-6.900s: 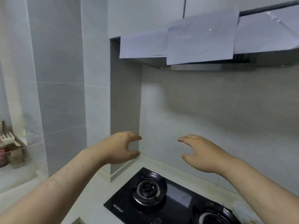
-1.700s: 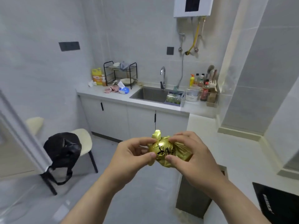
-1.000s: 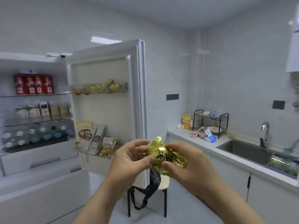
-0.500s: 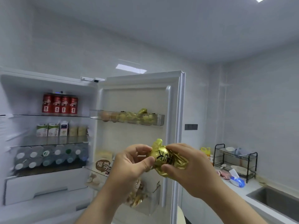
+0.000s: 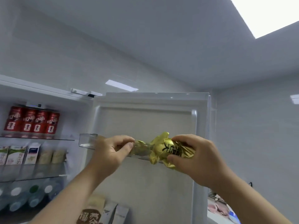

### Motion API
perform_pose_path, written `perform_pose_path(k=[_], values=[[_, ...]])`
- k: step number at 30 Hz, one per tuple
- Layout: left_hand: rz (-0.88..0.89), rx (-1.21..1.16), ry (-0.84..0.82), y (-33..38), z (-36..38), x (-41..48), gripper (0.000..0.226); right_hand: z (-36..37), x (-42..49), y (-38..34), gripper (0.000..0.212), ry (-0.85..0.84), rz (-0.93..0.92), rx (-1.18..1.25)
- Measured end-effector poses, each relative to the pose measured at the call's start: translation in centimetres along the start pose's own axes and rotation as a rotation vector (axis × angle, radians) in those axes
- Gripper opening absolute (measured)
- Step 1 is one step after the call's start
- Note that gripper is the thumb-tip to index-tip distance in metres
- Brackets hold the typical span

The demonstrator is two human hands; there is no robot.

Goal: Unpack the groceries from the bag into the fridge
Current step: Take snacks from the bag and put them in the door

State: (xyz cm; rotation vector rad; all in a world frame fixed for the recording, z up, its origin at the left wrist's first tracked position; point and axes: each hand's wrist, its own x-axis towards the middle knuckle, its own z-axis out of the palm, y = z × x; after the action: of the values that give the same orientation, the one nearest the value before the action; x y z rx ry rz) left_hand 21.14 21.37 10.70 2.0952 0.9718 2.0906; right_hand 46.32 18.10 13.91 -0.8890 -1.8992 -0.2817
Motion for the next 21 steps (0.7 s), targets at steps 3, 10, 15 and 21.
perform_pose_path(k=[3, 10, 15, 21], values=[[0.287, 0.455, -0.062, -3.9, -0.3, 2.4, 0.029, 0.9, 2.4, 0.6, 0.040, 0.040, 0.031, 0.005], [0.338, 0.377, -0.012, -6.4, 0.1, 3.7, 0.029, 1.7, 5.9, 0.2, 0.037, 0.022, 0.078, -0.010], [0.319, 0.352, -0.020, -6.4, 0.2, 3.8, 0.033, 2.4, 8.6, 0.7, 0.043, -0.051, 0.140, -0.099], [0.307, 0.343, 0.010, -6.4, 0.4, 3.7, 0.032, 4.3, 10.0, 0.8, 0.040, -0.252, 0.175, -0.130]])
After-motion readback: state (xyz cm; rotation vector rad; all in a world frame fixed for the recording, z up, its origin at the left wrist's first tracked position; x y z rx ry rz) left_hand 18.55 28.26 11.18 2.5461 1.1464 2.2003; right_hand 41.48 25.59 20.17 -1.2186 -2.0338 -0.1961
